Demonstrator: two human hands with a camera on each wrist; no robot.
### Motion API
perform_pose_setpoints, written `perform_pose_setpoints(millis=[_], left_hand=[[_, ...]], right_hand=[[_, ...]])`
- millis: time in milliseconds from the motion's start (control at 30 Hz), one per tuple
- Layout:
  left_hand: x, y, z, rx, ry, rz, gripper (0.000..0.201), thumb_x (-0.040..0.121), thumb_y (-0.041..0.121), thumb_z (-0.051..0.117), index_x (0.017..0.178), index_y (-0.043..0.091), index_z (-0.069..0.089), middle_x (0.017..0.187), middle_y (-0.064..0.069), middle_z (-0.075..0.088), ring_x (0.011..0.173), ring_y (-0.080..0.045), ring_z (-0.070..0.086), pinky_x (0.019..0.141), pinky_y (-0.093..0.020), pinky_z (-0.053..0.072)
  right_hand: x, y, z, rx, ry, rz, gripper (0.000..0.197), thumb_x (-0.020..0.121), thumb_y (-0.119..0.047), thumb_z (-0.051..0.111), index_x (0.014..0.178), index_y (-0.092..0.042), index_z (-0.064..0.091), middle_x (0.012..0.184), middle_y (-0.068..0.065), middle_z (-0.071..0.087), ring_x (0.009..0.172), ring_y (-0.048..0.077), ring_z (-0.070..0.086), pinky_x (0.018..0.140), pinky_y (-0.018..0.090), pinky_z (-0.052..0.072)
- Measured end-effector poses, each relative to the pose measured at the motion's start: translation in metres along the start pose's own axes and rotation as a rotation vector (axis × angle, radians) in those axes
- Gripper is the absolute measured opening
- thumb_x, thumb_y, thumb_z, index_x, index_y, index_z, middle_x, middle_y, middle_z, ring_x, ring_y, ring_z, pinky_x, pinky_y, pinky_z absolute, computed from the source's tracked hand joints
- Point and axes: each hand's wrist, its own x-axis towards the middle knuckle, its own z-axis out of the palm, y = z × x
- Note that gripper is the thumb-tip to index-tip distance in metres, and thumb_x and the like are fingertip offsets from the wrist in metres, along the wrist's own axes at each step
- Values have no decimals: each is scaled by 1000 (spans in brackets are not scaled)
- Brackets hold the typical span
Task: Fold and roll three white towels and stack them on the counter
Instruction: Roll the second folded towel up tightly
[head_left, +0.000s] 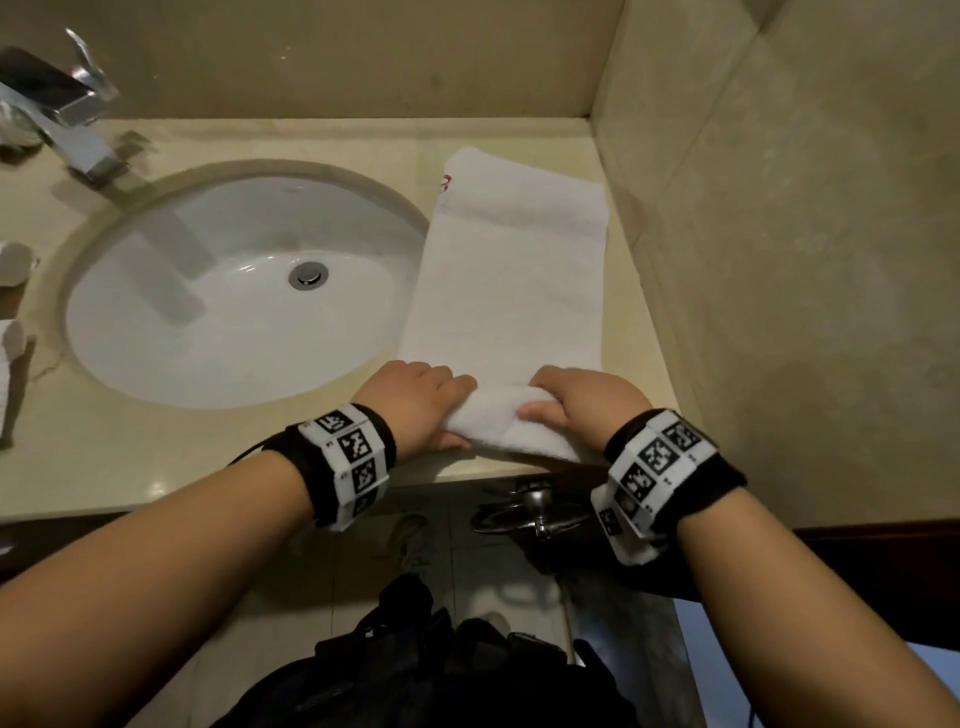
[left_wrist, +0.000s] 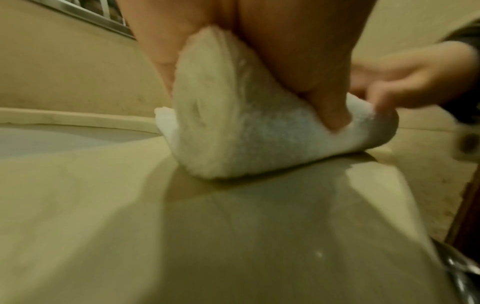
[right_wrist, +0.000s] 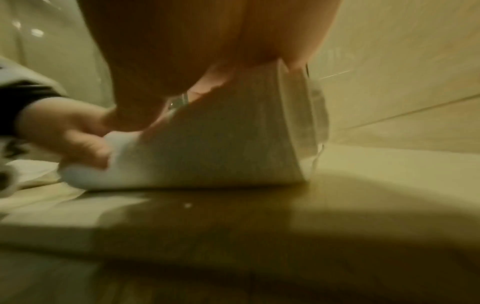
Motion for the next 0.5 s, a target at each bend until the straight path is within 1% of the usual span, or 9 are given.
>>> perform_pose_setpoints(millis=[33, 67, 133, 200, 300, 333, 400, 433, 500], left_hand=[[4, -3, -2, -71, -30, -1, 67, 82, 64, 43, 134, 23, 34, 126, -5, 53, 110, -25, 52, 92, -36, 41], [7, -7, -5, -140, -65, 4, 64, 81, 64, 45, 131, 24, 38, 124, -4, 55, 110, -25, 53, 93, -37, 42], [14, -11, -9, -235, -120, 20, 62, 79, 65, 46, 126, 24, 43, 122, -3, 58, 108, -25, 55, 92, -37, 44], [14, -11, -9, -237, -103, 38, 66, 77, 68, 45, 126, 24, 44, 122, -3, 57, 107, -24, 54, 91, -38, 44], [3, -8, -1, -24, 72, 55, 84, 72, 73, 45, 136, 20, 34, 130, -6, 48, 113, -25, 49, 94, -38, 40], [0, -7, 2, 13, 90, 52, 86, 72, 71, 48, 138, 18, 32, 130, -7, 46, 113, -26, 48, 94, -38, 40], [0, -8, 3, -21, 77, 23, 73, 78, 58, 55, 136, 19, 33, 127, -7, 49, 110, -26, 50, 93, -37, 41], [4, -9, 1, -87, 61, 6, 64, 80, 52, 56, 132, 20, 37, 124, -7, 53, 108, -26, 52, 91, -36, 42], [13, -11, -4, -245, -15, -6, 52, 81, 48, 56, 124, 22, 43, 119, -5, 58, 105, -25, 56, 88, -34, 44]], right_hand=[[-6, 0, 4, -91, 148, -45, 49, 81, -57, 49, 113, -21, 53, 107, 6, 61, 90, 24, 54, 75, 34, 38], [-13, -1, 9, -176, 252, -103, 56, 76, -59, 54, 114, -19, 54, 106, 7, 61, 91, 26, 55, 76, 36, 39], [-24, -3, 16, -211, 344, -189, 61, 70, -57, 64, 113, -15, 58, 104, 10, 61, 91, 31, 57, 78, 38, 41], [-25, -3, 20, -184, 279, -133, 54, 76, -51, 62, 116, -16, 58, 107, 9, 62, 96, 30, 57, 83, 37, 39], [-12, 2, 9, -63, 163, -47, 40, 86, -47, 50, 113, -20, 59, 110, 5, 63, 101, 26, 57, 86, 34, 40], [-8, 4, 3, 0, 98, -27, 38, 87, -47, 48, 112, -19, 59, 110, 5, 63, 101, 26, 57, 85, 34, 41], [-3, 8, -4, 62, 14, -16, 40, 88, -47, 46, 112, -17, 58, 112, 6, 62, 102, 26, 56, 85, 33, 40], [-3, 8, -5, 18, 36, -23, 43, 87, -50, 46, 113, -17, 57, 113, 6, 62, 102, 26, 55, 86, 34, 40], [-10, 7, -2, -136, 234, -79, 50, 81, -54, 52, 115, -18, 56, 113, 7, 60, 103, 28, 54, 87, 38, 38]])
